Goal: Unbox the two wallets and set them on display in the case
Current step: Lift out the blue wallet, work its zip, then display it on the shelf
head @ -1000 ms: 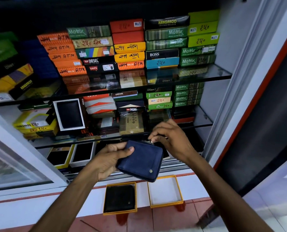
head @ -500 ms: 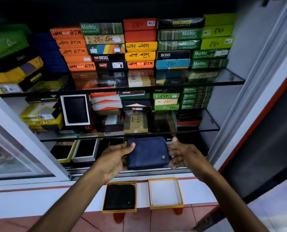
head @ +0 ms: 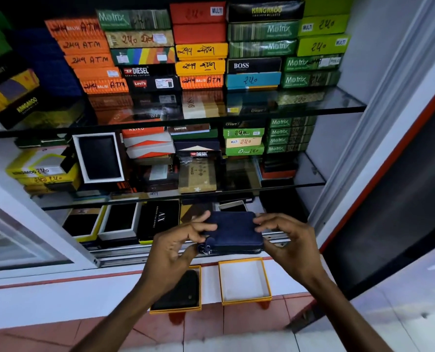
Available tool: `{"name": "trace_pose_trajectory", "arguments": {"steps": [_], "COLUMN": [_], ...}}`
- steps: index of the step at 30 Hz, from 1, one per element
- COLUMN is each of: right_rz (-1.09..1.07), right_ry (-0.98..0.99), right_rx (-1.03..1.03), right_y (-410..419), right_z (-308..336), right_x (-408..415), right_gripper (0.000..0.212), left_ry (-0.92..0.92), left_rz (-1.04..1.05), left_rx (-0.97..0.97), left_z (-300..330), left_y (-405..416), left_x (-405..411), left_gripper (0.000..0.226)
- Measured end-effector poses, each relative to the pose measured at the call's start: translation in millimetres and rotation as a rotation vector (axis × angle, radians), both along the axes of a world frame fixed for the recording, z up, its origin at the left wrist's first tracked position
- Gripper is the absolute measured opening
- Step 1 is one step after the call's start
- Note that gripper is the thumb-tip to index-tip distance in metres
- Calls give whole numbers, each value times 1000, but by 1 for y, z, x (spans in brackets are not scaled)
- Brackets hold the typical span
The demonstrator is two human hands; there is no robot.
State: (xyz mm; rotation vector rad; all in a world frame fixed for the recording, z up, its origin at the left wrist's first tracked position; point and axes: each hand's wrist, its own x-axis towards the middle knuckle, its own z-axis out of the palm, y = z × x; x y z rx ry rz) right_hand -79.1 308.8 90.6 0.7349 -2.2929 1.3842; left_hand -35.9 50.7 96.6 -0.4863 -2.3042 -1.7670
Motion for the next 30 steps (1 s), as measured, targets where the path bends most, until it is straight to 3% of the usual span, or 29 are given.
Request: {"name": "trace_pose_trajectory", "arguments": {"steps": [5, 9, 15, 19, 24, 30], "right_rz": [-84, -102, -223, -288, -440, -401], "right_ry": [-54, -541, -838, -897, -896, -948], "right_rx": [21, -109, 126, 189, 178, 189], "right_y": [10, 17, 18, 16, 10, 11], "right_z": [-16, -46, -91, -119, -142, -143], "right_x": [7, 11, 14, 12, 8, 7], "right_gripper": [36, 56, 27, 12, 20, 26], "left_ry": [-122, -407, -752, -746, -716, -739], "left_rz": [61, 267, 467, 521, 538, 561], "left_rx": [156, 199, 216, -60, -183, -223], "left_z": [-17, -40, -105, -126, -149, -152], "left_y": [13, 34, 57, 70, 75, 77], "left_x": [4, 4, -6, -9, -13, -17], "left_gripper": [47, 46, 20, 11, 13, 17]}}
